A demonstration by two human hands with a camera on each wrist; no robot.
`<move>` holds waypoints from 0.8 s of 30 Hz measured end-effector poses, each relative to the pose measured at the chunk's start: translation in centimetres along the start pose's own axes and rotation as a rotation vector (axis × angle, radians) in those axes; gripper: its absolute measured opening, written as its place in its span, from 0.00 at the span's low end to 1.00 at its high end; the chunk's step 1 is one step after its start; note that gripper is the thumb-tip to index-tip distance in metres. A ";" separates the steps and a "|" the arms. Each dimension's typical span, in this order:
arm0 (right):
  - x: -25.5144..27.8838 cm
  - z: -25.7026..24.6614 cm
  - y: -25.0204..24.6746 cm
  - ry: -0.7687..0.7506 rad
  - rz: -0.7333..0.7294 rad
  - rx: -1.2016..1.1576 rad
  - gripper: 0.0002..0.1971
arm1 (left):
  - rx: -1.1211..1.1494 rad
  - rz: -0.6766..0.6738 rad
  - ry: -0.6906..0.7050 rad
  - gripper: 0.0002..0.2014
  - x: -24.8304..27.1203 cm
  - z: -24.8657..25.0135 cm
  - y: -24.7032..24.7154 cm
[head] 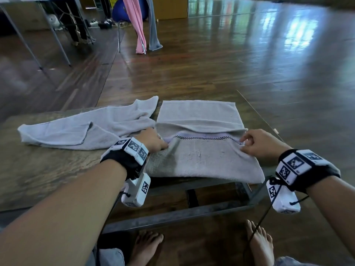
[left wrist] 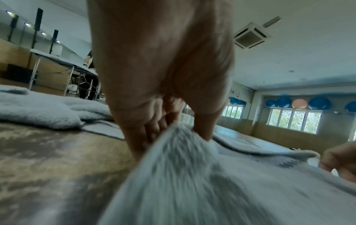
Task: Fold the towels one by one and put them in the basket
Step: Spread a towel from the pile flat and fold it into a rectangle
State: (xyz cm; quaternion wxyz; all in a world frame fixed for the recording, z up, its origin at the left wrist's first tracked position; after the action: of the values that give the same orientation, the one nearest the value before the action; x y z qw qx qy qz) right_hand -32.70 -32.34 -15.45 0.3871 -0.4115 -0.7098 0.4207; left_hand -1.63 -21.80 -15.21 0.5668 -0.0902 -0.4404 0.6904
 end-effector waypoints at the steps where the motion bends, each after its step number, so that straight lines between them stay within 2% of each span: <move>1: 0.1 0.1 0.1 -0.007 -0.063 0.051 0.10 | 0.008 -0.045 -0.053 0.12 0.1 -0.5 0.3; 4: 0.4 0.7 0.2 -0.019 -0.234 0.162 0.05 | 0.046 -0.224 -0.243 0.13 1.2 -2.4 1.1; 5: 0.6 0.9 0.0 -0.021 -0.237 0.164 0.03 | 0.028 -0.267 -0.278 0.12 1.6 -2.8 1.2; 7: 0.2 2.0 -1.2 0.012 -0.086 0.165 0.15 | -0.009 -0.285 -0.291 0.07 1.8 -2.9 0.7; 8: 0.1 2.6 -2.2 0.054 0.028 0.187 0.19 | -0.033 -0.227 -0.237 0.08 1.5 -2.4 -0.1; 10: 0.1 3.0 -3.1 0.080 0.169 0.206 0.21 | -0.124 0.002 -0.031 0.15 0.6 -0.6 -2.3; 11: -0.1 2.8 -3.0 0.039 0.186 0.175 0.20 | -0.143 0.089 0.076 0.16 0.4 0.3 -2.9; 13: -0.4 1.7 -2.5 -0.078 0.180 0.118 0.17 | -0.151 0.118 0.204 0.14 0.3 1.4 -2.5; 15: -0.5 0.9 -2.2 -0.157 0.185 0.120 0.13 | -0.174 0.091 0.231 0.24 -0.1 1.4 -1.8; 16: -0.6 0.6 -2.3 -0.174 0.198 0.138 0.09 | -0.181 0.095 0.232 0.25 -0.3 1.4 -1.8; 18: -0.7 0.2 -2.7 -0.175 0.240 0.139 0.03 | -0.221 0.110 0.261 0.15 -0.6 1.4 -1.9; 19: -0.9 0.1 -2.9 -0.173 0.263 0.115 0.04 | -0.261 0.112 0.275 0.07 -0.8 1.5 -1.9; 20: -0.9 0.1 -3.3 -0.173 0.289 0.084 0.05 | -0.288 0.114 0.281 0.03 -0.9 1.5 -1.9; 22: -0.8 0.0 -3.9 -0.170 0.345 0.013 0.07 | -0.274 0.122 0.283 0.07 -0.9 1.5 -2.0; 24: -0.5 0.0 -4.5 -0.155 0.414 -0.044 0.08 | -0.195 0.195 0.313 0.06 -0.7 2.0 -2.9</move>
State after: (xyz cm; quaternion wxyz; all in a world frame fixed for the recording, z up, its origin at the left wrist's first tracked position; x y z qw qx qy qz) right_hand -33.64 -34.22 -11.40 0.2277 -0.5232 -0.6467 0.5061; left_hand -0.60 -23.52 -12.19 0.5475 -0.2930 -0.4007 0.6737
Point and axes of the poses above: each hand's wrist, its own x-axis away from the middle knuckle, its own y-axis out of the palm, z = x × y, the point moved 9 cm from there along -x, towards the middle knuckle, and after that the axes turned 11 degrees about x, right-handed, at the moved point
